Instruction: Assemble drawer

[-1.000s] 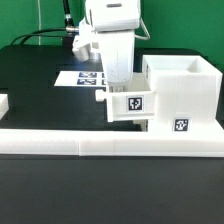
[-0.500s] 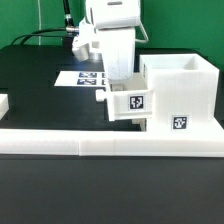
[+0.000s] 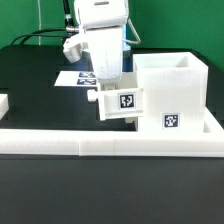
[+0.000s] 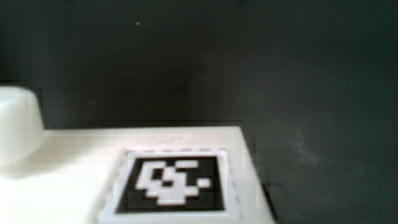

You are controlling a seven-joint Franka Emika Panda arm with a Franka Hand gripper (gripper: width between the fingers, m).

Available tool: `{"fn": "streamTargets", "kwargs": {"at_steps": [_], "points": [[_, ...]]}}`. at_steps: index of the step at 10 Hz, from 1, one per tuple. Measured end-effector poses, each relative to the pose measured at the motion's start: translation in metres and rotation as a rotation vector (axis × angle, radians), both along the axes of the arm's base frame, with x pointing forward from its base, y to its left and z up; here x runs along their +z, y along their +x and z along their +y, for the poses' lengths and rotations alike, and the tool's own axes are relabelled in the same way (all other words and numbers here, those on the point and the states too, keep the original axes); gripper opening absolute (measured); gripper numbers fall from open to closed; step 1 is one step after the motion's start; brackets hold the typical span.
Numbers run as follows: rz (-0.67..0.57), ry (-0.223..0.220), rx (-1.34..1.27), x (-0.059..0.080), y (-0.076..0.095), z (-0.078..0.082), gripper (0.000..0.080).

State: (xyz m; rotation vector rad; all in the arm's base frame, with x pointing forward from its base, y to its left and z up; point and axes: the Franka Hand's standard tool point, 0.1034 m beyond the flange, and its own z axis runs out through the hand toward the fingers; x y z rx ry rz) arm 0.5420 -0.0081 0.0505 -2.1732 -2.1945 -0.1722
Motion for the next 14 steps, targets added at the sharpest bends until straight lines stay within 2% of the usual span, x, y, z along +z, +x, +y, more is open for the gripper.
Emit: {"fn": "streamTargets", "kwargs": {"at_steps": [2,3,10,11,12,13,14], "points": [[-0.028,-0.031,0.067,0.001,0.004,0.012,0.0044],[-0.029,-0.038,0.022,0.0,0.004,0.013,0.0044],[-0.022,-0.035,-0.032,-0.001,0.002,0.009,0.0045],[-0.005,-0.043,-0.032,0.003,0.001,0.007,0.022],[-0.007,-0.046,-0.029,0.008,0.004,0.009,0.0355],[-0.004,-0.048,-0.026,0.012,0.007,0.01,0.0355],[-0.001,-0.054,-0.025,0.019,0.01,0.011,0.0528]]}}
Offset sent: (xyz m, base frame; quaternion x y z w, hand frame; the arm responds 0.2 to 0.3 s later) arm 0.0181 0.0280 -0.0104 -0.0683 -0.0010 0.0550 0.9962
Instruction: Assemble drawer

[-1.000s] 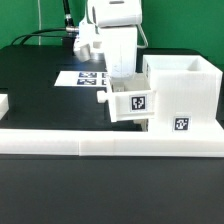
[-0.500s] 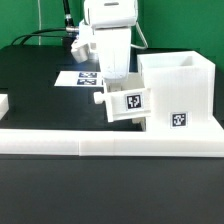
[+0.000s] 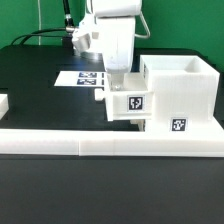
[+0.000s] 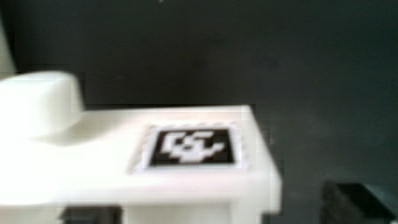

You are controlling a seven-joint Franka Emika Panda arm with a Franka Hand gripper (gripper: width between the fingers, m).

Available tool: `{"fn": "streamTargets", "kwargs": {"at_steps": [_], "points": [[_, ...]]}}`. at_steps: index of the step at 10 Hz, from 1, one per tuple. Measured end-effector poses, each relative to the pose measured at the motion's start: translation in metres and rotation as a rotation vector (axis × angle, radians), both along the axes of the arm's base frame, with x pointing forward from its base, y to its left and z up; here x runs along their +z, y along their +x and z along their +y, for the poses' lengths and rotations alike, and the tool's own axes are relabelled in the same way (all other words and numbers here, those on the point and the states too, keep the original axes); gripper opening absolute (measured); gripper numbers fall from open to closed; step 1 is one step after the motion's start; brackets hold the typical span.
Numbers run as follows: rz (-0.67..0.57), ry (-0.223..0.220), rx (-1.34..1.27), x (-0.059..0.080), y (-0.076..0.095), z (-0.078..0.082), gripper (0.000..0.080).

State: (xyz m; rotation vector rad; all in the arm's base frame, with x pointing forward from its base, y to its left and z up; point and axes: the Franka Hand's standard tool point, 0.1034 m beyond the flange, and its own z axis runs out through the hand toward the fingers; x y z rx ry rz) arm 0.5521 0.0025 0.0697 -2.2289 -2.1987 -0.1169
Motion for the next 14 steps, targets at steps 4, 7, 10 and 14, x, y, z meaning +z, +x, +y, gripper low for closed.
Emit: {"fn": "streamTargets", "kwargs": {"at_steps": [4,7,10,14], "points": [[0.046,-0.058,0.043,0.046,-0.001,-0.021,0.0648],[0.092,-0.072,0.114,0.058,-0.007,-0.048,0.0649],[0.096,-0.017,0.147,0.054,-0.009,-0.053,0.0649],[0.125,0.211,0.146,0.017,-0.01,-0.073,0.0649]]}}
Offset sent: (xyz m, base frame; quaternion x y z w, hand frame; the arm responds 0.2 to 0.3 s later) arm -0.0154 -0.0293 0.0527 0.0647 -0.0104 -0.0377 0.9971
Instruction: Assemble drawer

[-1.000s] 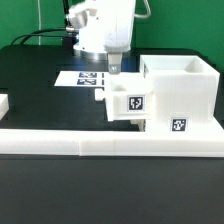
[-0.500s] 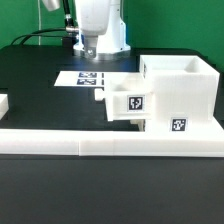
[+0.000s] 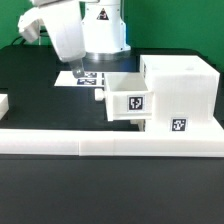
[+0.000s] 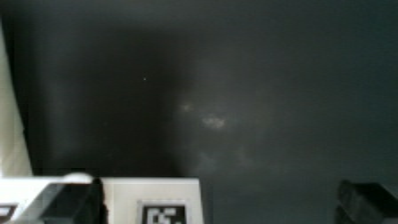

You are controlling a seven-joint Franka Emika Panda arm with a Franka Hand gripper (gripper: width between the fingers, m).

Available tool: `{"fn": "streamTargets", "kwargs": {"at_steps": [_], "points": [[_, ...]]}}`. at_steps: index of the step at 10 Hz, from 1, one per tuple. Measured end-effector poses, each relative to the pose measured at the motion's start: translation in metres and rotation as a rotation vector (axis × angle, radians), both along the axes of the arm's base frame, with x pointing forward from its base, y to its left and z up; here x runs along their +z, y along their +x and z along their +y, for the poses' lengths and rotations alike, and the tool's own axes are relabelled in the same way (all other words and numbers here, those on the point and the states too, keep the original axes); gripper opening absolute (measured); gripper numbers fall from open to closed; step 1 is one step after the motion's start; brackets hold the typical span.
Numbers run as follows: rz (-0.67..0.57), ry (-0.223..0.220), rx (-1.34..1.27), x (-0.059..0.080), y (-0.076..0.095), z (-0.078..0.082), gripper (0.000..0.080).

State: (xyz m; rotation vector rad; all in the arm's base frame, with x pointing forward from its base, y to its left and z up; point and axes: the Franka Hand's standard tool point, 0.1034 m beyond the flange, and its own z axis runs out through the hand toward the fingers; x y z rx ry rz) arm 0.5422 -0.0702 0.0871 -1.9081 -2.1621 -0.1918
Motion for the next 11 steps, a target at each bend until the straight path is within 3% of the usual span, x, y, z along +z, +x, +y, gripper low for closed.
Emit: {"fn": "streamTargets", "kwargs": {"at_steps": [2,4,7,11], "points": [[0.046,0.101,-0.021,-0.017,-0.003,-0.002,0.0649],[0.065,0.11,-0.031,-0.026,-0.004,0.007,0.0649],[0.085,0.104,-0.073,-0.027,0.003,0.023,0.0649],[0.128,0.086,-0.141,-0.03,0.005,0.058,0.0649]]}}
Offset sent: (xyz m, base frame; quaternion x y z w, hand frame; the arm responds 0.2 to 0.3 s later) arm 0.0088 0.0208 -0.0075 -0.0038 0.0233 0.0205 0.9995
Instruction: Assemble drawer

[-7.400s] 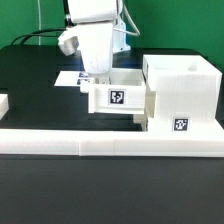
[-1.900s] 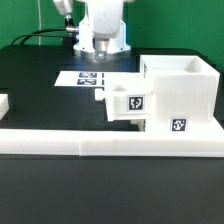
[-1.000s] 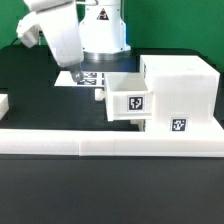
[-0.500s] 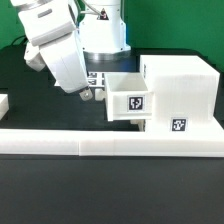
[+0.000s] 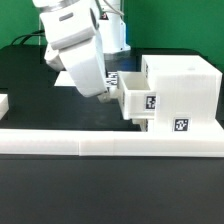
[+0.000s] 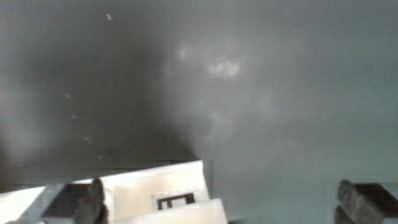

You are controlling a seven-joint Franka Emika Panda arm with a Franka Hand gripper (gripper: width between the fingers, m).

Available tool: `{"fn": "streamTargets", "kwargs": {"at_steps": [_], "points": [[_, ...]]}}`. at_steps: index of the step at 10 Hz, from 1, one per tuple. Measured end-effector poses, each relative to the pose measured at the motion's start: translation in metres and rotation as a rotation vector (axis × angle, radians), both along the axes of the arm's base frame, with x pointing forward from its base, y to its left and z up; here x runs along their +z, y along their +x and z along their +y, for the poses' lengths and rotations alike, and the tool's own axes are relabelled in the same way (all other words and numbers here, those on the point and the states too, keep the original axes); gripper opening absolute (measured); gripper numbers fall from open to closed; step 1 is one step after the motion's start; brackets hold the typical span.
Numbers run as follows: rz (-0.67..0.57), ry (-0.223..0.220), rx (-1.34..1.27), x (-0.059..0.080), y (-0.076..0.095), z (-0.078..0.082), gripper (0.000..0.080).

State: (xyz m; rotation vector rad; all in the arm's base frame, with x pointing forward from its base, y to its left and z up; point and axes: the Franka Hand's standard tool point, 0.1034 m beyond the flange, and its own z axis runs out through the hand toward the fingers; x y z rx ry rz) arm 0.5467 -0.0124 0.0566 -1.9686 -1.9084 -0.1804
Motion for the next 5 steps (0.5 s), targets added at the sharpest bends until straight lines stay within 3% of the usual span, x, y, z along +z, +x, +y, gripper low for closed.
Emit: {"fn": "streamTargets", "kwargs": {"at_steps": [5], "points": [[0.013,-0.004,0.005,-0.006,-0.005,0.033,0.0649]]}}
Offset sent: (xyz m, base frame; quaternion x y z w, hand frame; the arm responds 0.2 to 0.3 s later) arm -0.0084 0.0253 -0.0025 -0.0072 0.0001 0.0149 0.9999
